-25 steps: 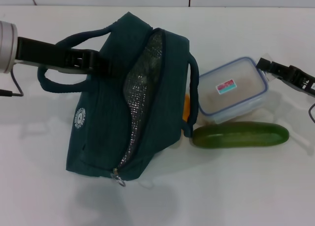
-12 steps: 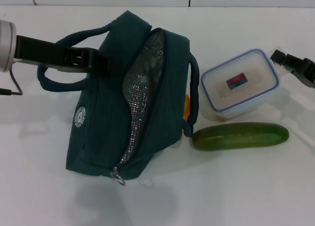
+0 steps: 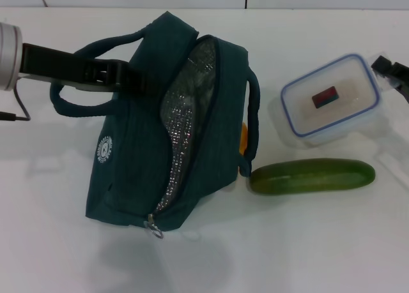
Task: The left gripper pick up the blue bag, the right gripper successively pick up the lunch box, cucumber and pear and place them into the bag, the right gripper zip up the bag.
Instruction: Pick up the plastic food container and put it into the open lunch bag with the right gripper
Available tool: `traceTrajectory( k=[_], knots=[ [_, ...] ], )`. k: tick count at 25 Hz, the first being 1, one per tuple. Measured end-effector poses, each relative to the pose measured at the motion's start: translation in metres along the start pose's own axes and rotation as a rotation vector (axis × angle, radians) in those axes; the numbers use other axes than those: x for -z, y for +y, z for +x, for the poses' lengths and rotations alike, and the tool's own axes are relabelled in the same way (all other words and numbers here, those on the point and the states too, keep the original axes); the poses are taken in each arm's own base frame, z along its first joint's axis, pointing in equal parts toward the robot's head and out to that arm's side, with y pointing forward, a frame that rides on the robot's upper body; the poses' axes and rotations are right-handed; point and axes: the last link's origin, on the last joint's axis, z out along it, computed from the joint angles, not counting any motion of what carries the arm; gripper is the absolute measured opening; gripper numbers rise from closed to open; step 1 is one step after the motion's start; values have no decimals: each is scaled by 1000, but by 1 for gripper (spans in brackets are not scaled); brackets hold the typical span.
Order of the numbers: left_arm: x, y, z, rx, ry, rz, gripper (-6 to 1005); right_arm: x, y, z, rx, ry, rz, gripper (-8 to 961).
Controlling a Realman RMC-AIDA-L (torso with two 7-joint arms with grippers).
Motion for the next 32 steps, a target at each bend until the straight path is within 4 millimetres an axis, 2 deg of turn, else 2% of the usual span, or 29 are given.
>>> traceTrajectory(
  k=[20, 26, 32],
  knots=[
    [7, 7, 5, 0, 5, 13, 43, 26, 3, -8, -149, -159, -63, 94],
    [7, 8, 4, -1, -3, 11, 43, 28, 14, -13, -181, -194, -144, 95],
    [5, 9, 3, -3, -17, 2, 43, 21, 29, -21, -202, -207, -245, 94]
  ],
)
